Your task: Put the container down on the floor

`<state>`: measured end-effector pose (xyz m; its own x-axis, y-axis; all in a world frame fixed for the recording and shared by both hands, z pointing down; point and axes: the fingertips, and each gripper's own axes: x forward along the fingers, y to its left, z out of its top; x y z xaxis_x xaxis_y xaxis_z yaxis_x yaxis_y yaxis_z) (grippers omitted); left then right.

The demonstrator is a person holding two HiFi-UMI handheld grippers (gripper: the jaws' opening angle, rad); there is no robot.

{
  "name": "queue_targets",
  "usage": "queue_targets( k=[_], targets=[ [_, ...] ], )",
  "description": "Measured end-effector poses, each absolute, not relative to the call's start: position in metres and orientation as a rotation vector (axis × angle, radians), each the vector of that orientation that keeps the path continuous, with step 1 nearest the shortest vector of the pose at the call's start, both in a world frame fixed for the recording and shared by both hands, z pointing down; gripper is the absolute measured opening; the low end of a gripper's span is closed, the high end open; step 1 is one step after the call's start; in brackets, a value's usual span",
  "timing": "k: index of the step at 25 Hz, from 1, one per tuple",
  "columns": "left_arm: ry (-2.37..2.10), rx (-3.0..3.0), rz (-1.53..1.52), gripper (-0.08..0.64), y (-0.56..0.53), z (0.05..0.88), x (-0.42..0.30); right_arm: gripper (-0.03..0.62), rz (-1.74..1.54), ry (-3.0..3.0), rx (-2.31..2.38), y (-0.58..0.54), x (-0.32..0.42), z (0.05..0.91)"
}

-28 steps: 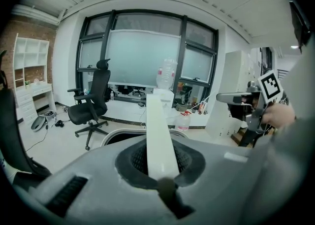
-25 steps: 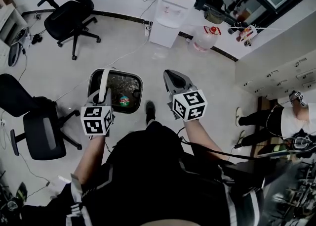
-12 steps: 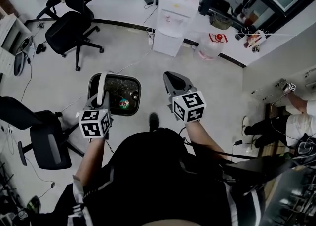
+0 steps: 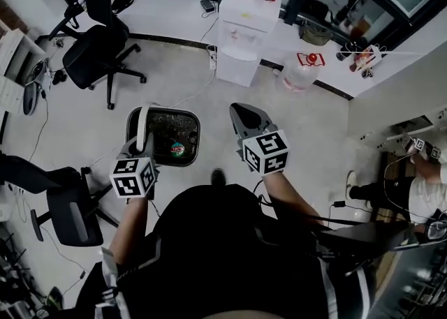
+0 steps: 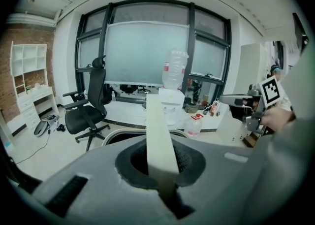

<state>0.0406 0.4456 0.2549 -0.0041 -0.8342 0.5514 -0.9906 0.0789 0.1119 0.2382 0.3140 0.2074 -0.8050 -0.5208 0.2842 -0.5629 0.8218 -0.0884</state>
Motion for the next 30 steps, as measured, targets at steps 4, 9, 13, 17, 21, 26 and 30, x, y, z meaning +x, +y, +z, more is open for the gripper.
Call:
queue_targets(
  k=[4,9,13,17,21,26,30],
  targets=[
    [-1.883,1.79,0.434,0.009,0.422,0.254,0.046,0.009,0.253,-2.77,0.829,0.289,0.247,0.208],
    [-1.882,1.793,0.445,0.009,0.39,0.249,0.051,0.009,0.254,-2.782,0.822,0.256,0.254,0.207],
    [-1.881,1.812,0.456,0.009,0.376,0.248,0.055,0.009,0.28,-2.784,0.831,0.244,0.254,0.212],
    [-1.87,1.822,0.449,0.009,0.355,0.256,0.049,0.009,0.291,-2.772,0.833,0.232,0.243,0.222],
    [-1.839,1.852,0.436,0.009,0.335,0.264,0.036,0.009,0.278,-2.757,0.835,0.216,0.224,0.227],
    [-1.789,1.898,0.44,0.009,0.299,0.274,0.011,0.009,0.236,-2.747,0.85,0.185,0.191,0.223],
    [-1.746,1.936,0.456,0.009,0.264,0.281,-0.015,0.009,0.229,-2.725,0.865,0.158,0.161,0.223]
  ],
)
